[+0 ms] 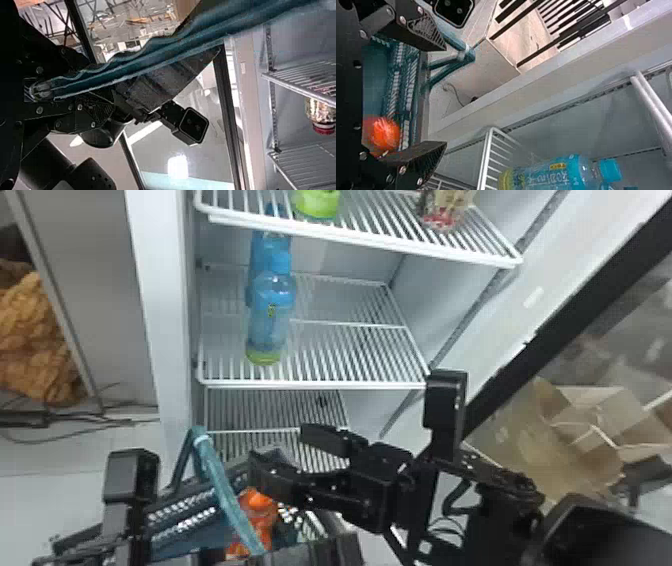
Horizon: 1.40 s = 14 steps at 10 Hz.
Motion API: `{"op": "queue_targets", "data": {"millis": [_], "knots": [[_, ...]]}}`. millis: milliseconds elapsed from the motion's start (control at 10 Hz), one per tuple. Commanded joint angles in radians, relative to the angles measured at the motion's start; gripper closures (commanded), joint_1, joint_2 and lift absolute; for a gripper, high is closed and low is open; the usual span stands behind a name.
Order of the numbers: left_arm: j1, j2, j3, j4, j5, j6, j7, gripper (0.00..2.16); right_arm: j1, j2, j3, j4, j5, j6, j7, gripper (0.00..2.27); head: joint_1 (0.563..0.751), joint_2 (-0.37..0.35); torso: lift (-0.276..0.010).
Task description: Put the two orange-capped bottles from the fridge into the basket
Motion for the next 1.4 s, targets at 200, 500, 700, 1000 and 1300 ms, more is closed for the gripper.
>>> {"op": "queue_targets", "data": {"millis": [200, 500, 700, 1000, 1300], "knots": [[-0.004, 0.001, -0.003, 0.000, -0.001, 0.000, 0.001, 1.16, 0.020, 0.007, 0.006, 0.036, 0.000, -0.244, 0.009, 0.19, 0.695, -0.350, -0.235], [-0.007, 0.003, -0.005, 0.000, -0.001, -0.003, 0.001, 1.16, 0.076, 0.035, 0.012, 0.100, 0.076, -0.666, -0.032, 0.20, 0.695, -0.350, -0.235], [-0.009, 0.004, -0.009, 0.000, -0.001, -0.005, 0.001, 1.16, 0.128, 0.041, 0.018, 0.139, 0.160, -0.891, -0.086, 0.20, 0.695, -0.350, -0.235], [-0.009, 0.004, -0.013, 0.000, -0.001, -0.003, 0.001, 1.16, 0.236, 0.107, -0.042, 0.154, 0.260, -1.034, -0.158, 0.20, 0.695, -0.350, -0.235], [-0.009, 0.003, -0.013, 0.000, -0.005, 0.002, 0.001, 1.16, 0.302, 0.138, -0.052, 0.213, 0.289, -1.088, -0.172, 0.20, 0.695, -0.350, -0.235]]}}
